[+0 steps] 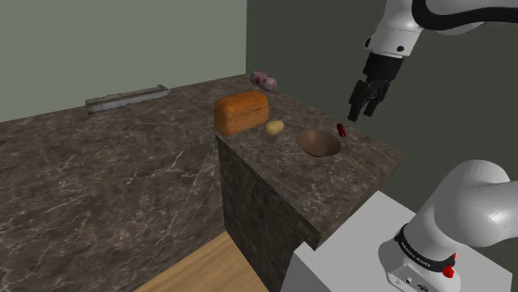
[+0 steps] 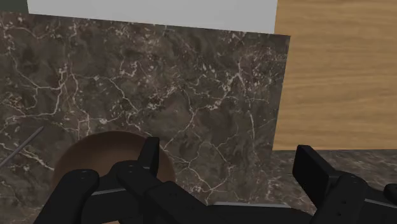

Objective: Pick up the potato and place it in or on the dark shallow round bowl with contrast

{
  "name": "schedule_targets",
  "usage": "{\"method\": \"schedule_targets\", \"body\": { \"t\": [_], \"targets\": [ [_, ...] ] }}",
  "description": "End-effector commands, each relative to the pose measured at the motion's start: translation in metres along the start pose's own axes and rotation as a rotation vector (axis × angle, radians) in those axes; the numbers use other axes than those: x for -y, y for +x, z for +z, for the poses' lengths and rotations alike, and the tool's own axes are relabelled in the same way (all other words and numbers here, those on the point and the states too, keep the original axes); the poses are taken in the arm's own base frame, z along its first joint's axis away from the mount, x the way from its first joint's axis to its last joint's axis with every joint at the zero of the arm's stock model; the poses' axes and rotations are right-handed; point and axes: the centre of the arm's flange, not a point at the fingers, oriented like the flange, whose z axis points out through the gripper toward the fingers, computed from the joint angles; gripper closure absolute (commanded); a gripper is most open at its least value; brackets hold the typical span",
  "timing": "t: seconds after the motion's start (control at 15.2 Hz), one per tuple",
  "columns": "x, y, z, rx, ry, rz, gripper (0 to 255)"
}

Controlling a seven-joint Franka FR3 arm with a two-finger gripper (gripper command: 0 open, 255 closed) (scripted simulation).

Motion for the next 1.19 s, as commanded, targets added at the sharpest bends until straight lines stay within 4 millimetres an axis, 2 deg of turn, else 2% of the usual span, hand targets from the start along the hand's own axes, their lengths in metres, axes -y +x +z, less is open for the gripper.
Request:
{"method": "schedule_targets", "body": {
  "t": [0.0,0.33,0.59,1.12],
  "targets": [
    [0.000,0.000,0.000,0.000,0.000,0.000,0],
    [0.030,0.049,0.031,-0.020,-0.022,0.198,0],
    [0.047,0.092,0.055,-0.035,-0.040,0.357,0],
    [0.057,0.185,0.103,-0.067,-0.075,0.675,0]
  ]
}}
